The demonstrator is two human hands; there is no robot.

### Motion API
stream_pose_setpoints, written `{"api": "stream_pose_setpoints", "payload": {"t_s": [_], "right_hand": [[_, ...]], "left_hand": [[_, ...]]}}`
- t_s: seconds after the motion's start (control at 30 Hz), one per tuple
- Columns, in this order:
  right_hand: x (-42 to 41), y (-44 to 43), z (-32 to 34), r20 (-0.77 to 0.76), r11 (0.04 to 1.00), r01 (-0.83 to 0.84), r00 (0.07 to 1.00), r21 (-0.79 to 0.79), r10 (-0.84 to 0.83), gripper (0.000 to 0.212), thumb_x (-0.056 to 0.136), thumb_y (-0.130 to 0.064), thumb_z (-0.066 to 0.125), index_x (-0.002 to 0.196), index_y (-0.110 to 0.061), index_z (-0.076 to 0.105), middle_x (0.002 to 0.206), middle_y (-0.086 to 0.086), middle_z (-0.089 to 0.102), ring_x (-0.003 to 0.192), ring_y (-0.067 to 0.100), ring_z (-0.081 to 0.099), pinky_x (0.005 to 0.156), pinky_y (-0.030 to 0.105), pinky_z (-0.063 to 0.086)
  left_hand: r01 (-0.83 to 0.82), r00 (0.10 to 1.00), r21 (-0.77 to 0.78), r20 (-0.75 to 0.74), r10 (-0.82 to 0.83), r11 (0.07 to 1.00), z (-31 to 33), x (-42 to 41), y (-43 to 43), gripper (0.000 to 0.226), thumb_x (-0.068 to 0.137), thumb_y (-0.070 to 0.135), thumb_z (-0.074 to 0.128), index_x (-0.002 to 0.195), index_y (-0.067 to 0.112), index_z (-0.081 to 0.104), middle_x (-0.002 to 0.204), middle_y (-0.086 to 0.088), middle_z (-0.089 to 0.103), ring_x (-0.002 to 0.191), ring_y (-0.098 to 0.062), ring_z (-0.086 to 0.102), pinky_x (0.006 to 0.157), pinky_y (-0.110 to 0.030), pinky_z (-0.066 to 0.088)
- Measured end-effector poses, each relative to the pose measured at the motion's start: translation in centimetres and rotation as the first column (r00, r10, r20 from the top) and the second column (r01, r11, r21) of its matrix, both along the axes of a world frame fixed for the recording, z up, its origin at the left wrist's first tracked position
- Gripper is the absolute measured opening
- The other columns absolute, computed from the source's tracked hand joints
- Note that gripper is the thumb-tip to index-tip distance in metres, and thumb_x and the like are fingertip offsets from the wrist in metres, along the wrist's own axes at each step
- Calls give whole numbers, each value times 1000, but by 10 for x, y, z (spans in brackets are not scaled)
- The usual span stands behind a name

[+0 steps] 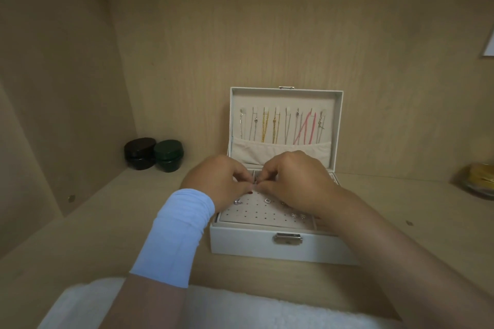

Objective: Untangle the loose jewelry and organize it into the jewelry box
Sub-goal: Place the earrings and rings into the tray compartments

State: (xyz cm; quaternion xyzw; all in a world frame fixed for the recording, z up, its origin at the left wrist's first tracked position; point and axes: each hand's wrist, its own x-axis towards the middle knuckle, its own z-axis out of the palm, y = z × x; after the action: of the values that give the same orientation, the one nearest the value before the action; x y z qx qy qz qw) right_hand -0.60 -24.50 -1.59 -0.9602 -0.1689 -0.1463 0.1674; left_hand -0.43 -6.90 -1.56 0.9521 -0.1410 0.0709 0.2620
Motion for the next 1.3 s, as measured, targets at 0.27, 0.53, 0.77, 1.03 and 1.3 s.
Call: {"api": "stream_pose_setpoints", "payload": {"t_s": [0.27,0.53,0.77,1.03,1.3], "right_hand": [[-1,4,-3,74,990,-54,995,-131,65,10,88,-40,68,85,-31,73,89,-12,70,83,10,62,70,28,50],[-3,-6,6,-82,986,-131,989,-105,123,12,91,-34,64,90,-34,76,90,-17,70,88,6,62,78,34,53],[-3,-23,11,-113,987,-129,984,95,140,11,90,-28,68,90,-33,77,85,-20,71,72,-9,62,73,27,53],[-24,-147,45,-122,983,72,991,170,-51,9,91,-21,70,93,-26,78,93,-15,73,70,-18,58,61,3,39],[-50,-264,-9,-326,960,279,911,34,-254,17,88,-16,72,91,-33,76,92,-15,73,79,-6,67,68,5,44]], "left_hand": [[-25,1000,76,-9,26,997,-2,1,-1,12,87,37,67,92,34,78,90,14,73,82,-7,64,82,-30,55],[5,1000,37,-5,-5,999,-1,0,0,10,87,31,69,95,33,75,94,16,69,85,-5,60,81,-24,49],[-3,999,80,32,0,997,3,-6,-8,12,90,35,64,95,34,74,94,16,69,87,-7,61,78,-25,49],[224,955,-149,229,-187,963,16,-23,-66,14,91,25,61,94,34,71,86,22,64,81,2,58,74,-9,43],[418,898,45,129,-420,907,20,-18,-195,15,89,23,64,100,25,74,97,10,70,82,-5,57,79,-15,40]]}}
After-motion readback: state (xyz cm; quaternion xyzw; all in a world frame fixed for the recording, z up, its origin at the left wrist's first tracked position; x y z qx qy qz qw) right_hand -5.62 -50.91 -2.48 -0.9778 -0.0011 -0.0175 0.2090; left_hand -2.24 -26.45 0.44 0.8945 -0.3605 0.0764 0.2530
